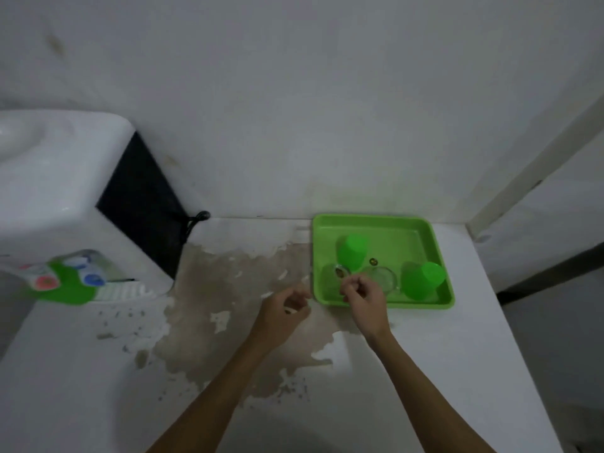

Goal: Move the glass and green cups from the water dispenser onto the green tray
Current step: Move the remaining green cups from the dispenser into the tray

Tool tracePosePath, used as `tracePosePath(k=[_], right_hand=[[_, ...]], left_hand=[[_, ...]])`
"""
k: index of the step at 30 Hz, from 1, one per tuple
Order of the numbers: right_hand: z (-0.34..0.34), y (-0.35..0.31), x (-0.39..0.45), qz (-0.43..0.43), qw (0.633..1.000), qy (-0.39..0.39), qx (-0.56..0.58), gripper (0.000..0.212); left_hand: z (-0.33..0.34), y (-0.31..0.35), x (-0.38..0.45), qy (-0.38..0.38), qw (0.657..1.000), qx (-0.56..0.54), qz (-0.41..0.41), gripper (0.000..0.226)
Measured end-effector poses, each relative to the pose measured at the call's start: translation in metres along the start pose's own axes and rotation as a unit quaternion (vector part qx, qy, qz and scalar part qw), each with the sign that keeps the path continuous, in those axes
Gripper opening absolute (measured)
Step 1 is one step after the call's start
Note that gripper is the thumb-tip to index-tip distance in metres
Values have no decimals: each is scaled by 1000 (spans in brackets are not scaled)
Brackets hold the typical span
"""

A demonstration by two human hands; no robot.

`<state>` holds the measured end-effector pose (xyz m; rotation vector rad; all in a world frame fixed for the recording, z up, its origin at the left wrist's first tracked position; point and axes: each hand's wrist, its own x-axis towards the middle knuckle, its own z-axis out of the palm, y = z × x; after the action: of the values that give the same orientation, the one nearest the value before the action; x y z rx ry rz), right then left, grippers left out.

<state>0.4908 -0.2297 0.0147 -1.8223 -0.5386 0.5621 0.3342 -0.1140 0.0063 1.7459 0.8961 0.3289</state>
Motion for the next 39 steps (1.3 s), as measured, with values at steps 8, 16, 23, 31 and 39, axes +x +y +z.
tracePosePath(k=[8, 16, 23, 31, 39], right_hand=[[150, -35, -42, 18, 990, -140, -29, 9], [303, -76, -68, 15, 967, -243, -73, 38], [396, -98, -67, 21, 947, -305, -101, 18], [433, -102, -58, 50, 941, -314, -118, 19], [422, -95, -53, 52, 933, -320, -158, 12]], left_hand=[[-136, -76, -70, 109, 985, -73, -112, 24], [-280, -158, -110, 213, 963, -74, -145, 25], [-367, -195, -99, 289, 934, -99, -184, 30], [-400, -210, -42, 321, 928, -124, -141, 87], [-395, -208, -25, 331, 926, -118, -137, 80]])
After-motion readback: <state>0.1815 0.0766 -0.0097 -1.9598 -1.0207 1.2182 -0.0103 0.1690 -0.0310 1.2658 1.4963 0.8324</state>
